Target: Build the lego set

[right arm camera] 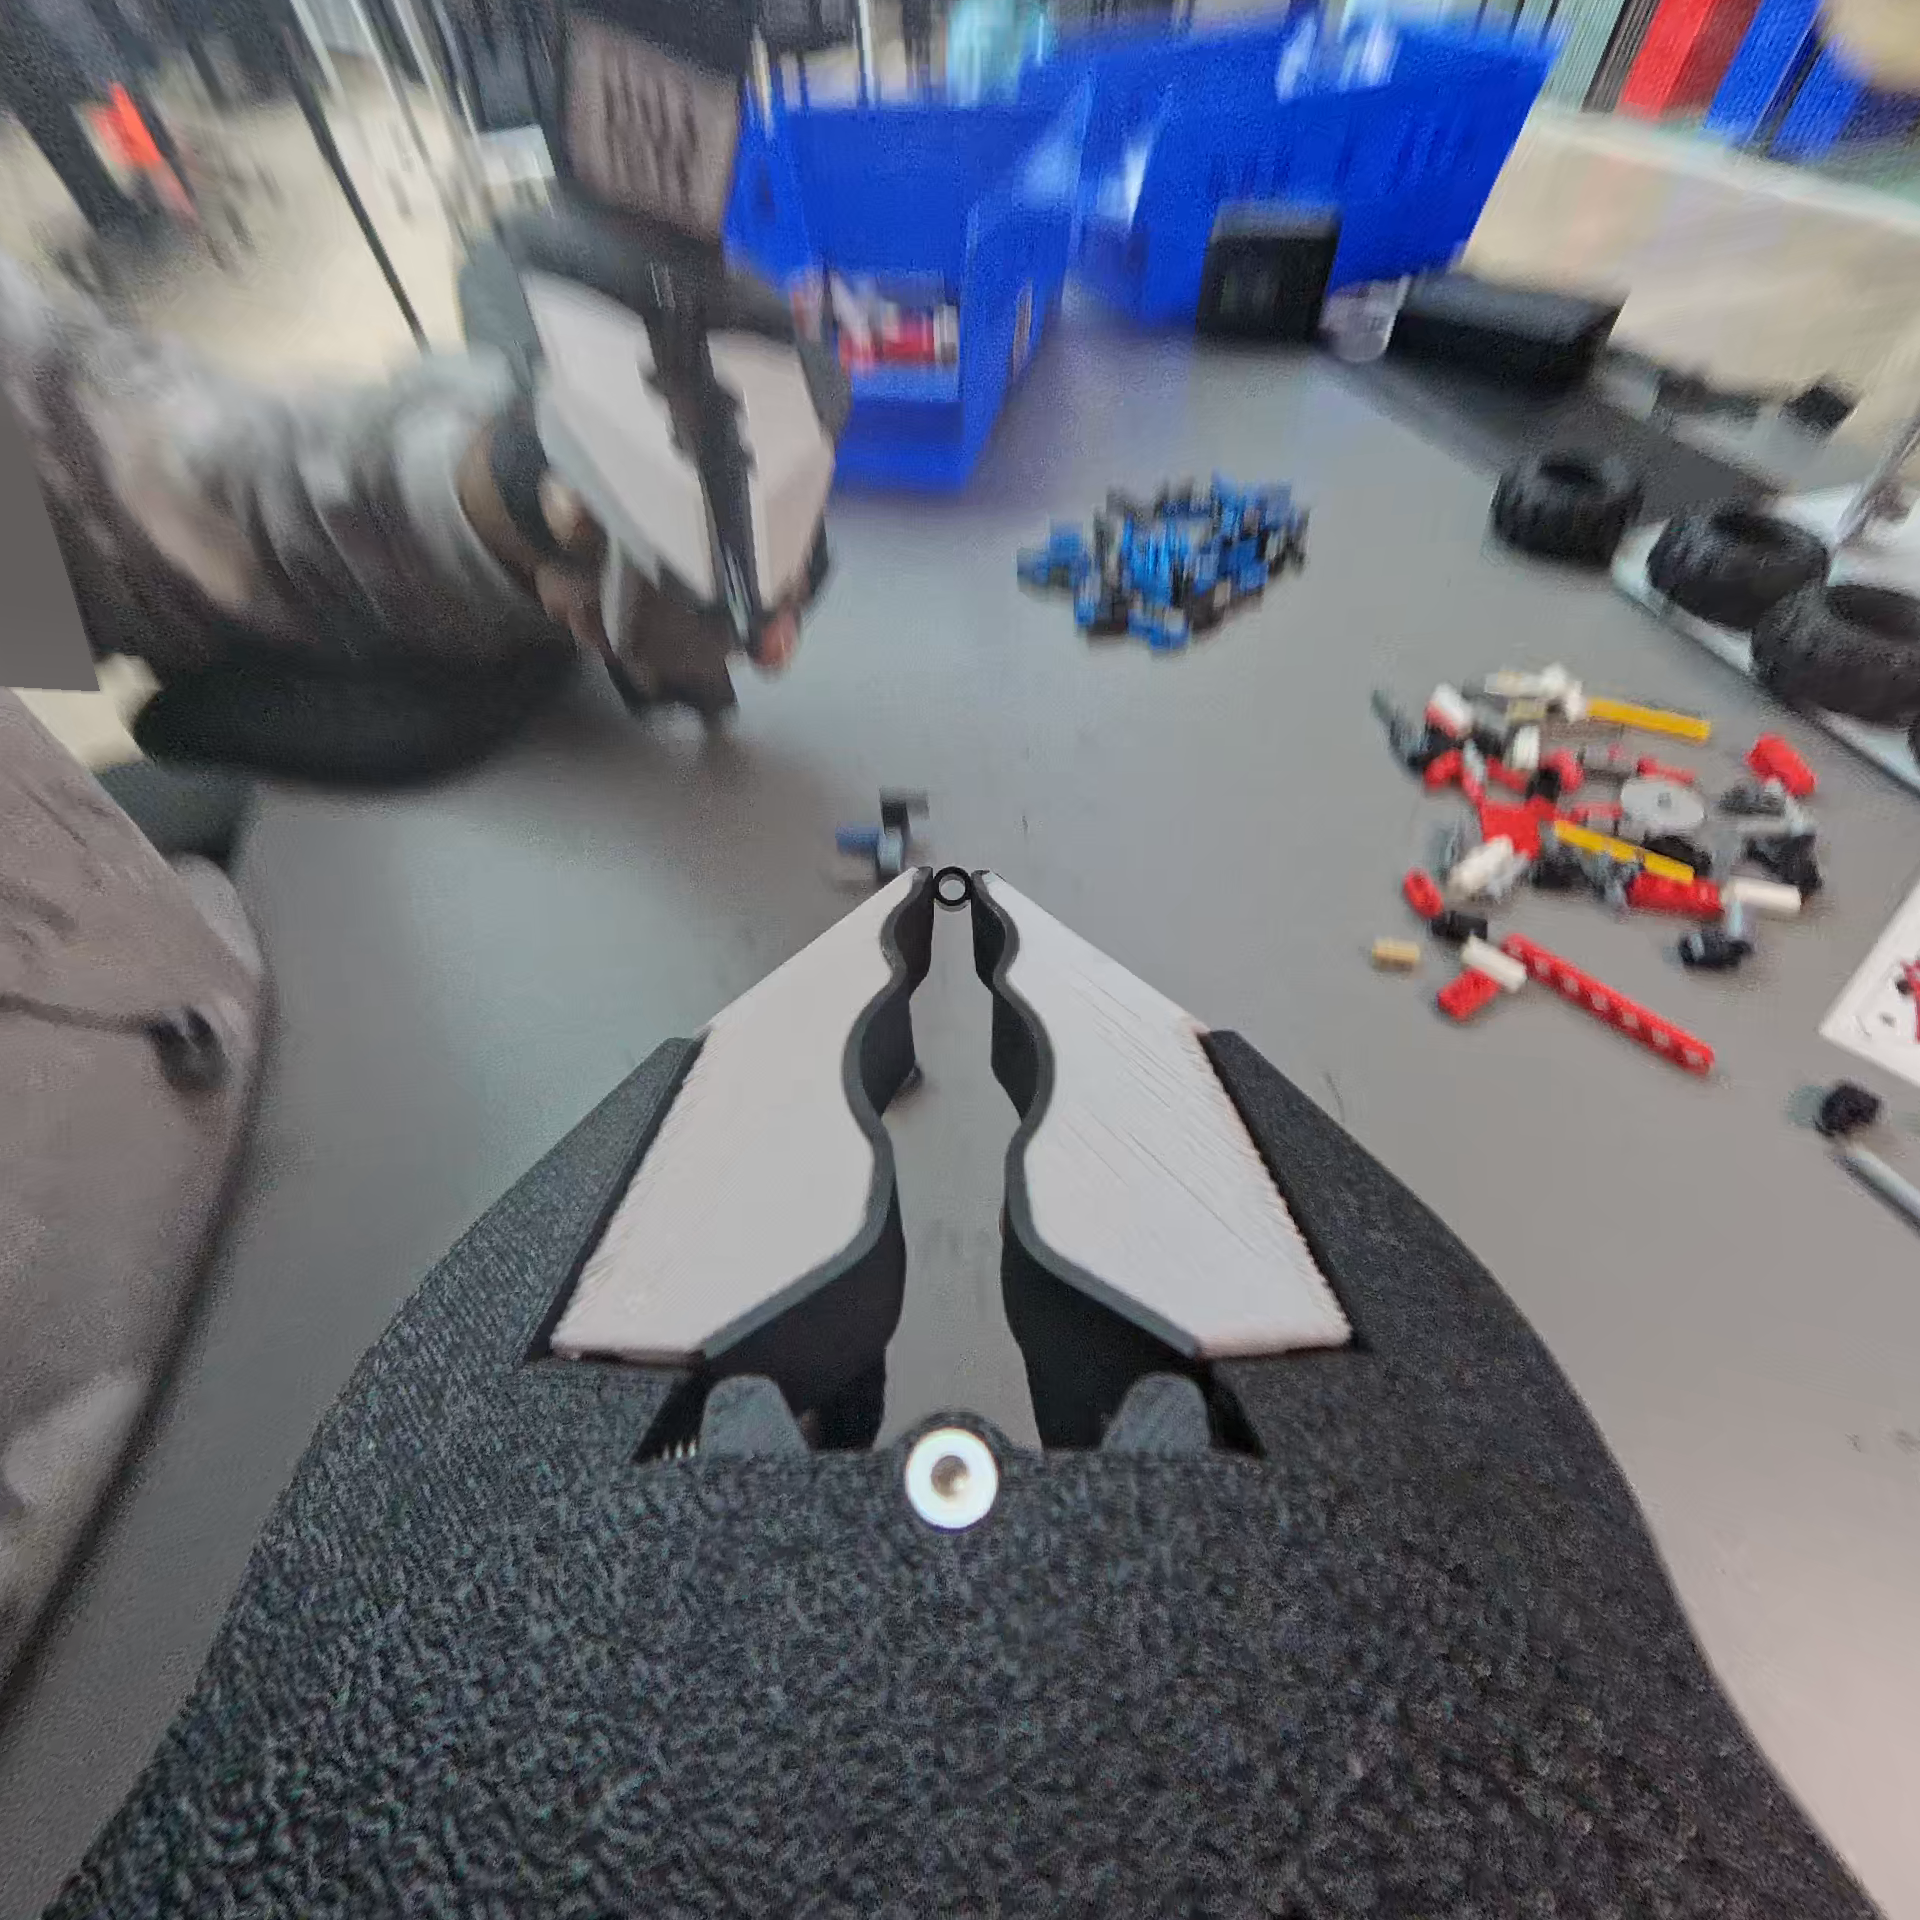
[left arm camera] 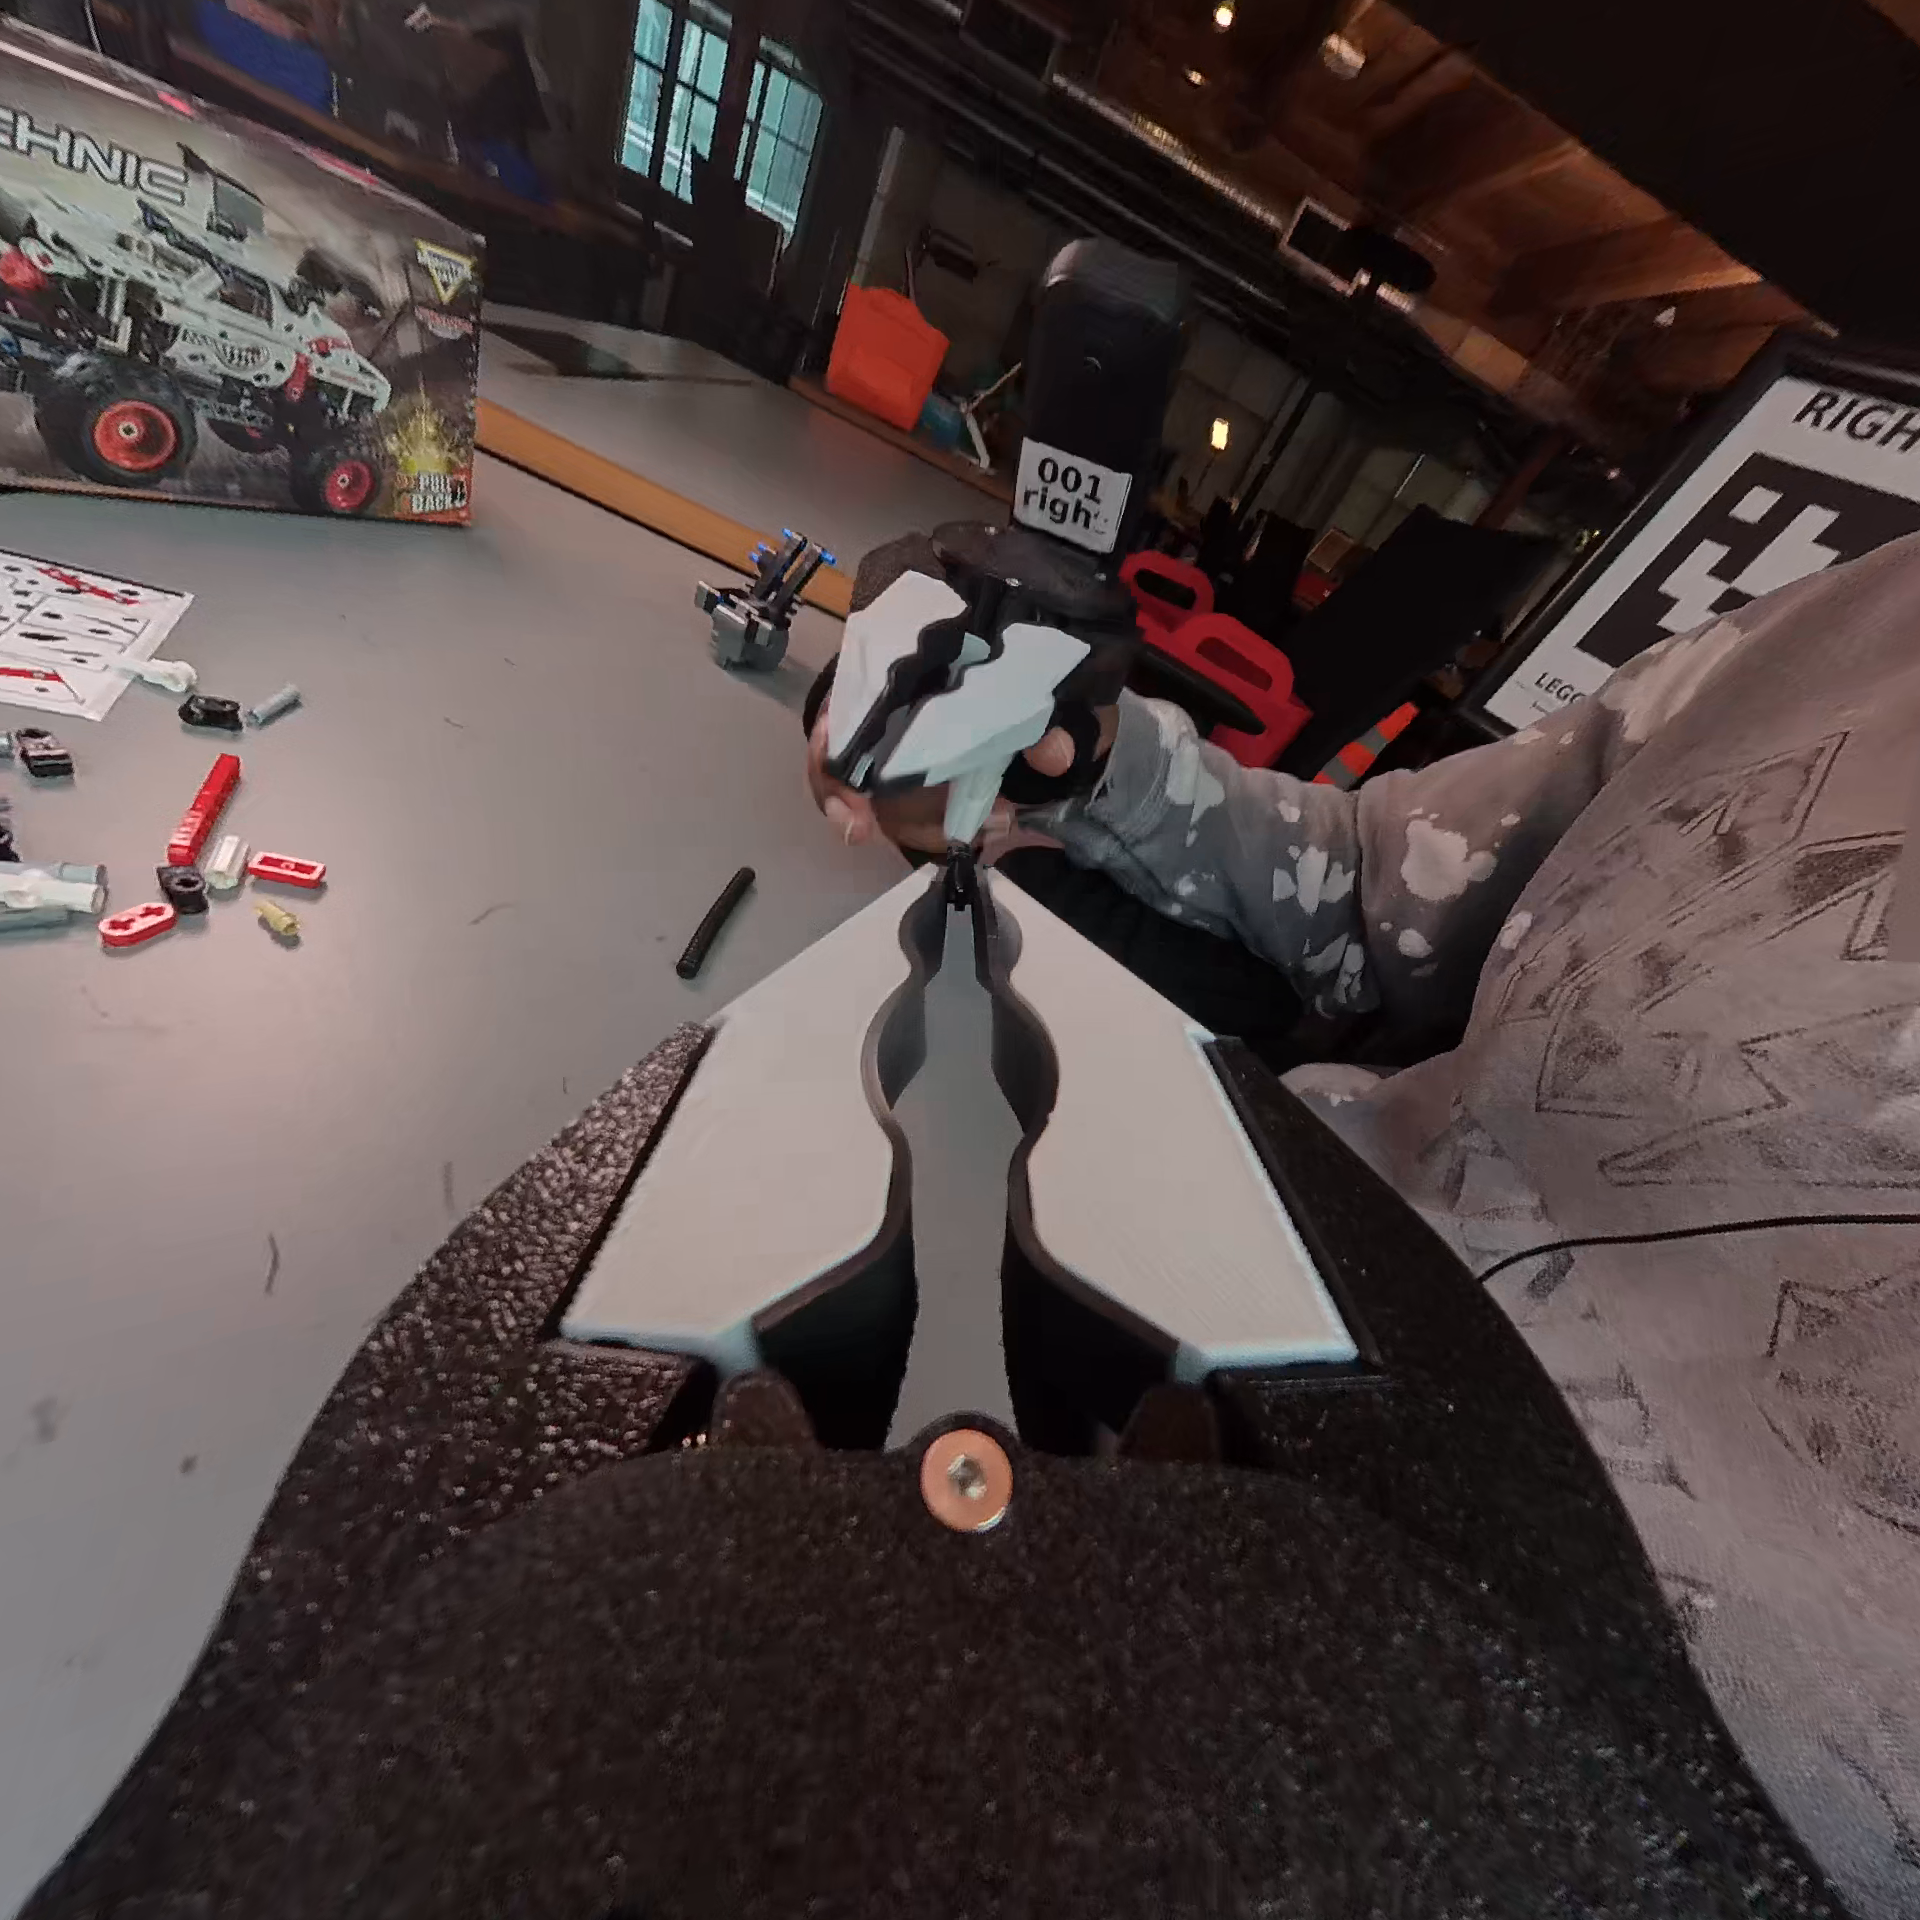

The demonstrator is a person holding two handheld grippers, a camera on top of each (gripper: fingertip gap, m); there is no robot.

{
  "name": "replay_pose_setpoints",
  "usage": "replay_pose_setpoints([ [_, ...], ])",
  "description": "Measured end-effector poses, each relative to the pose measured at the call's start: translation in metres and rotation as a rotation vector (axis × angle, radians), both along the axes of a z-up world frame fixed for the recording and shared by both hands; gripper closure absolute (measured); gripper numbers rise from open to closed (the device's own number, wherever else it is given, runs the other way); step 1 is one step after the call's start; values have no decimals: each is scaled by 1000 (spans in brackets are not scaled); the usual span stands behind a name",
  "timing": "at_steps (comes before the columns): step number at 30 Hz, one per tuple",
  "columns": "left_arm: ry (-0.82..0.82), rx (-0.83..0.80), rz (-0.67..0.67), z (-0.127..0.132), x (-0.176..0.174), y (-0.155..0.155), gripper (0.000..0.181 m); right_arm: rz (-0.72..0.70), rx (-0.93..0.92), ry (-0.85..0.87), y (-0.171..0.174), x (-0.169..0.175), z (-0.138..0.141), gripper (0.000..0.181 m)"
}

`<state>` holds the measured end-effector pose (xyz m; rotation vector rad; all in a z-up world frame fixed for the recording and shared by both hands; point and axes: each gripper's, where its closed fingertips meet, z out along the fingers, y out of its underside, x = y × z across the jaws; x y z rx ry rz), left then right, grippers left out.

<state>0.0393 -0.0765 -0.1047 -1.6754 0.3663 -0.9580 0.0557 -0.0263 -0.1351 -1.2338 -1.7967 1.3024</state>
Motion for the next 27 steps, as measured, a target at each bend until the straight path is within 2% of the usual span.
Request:
replay_pose_setpoints([
  [1, -32, 27, 7, 7, 0, 0, 178, -7, -162, 147, -5, -5, 34, 175],
  [3, -78, 86, 32, 22, -1, 1, 178, 5, -486, 351, -12, -5, 81, 175],
  [4, -86, 112, 59, 28, -2, 2, 178, 2, -597, 394, -14, -6, 89, 175],
  [6, -70, 155, 113, 35, -3, 4, 178, -1, -699, 402, -22, -11, 85, 175],
  [10, 0, 226, 175, 42, -4, 1, 177, 34, -803, 375, -34, -16, 79, 175],
  [27, 106, 265, 202, 40, -1, 0, 177, 106, -937, 342, -44, -19, 74, 175],
])
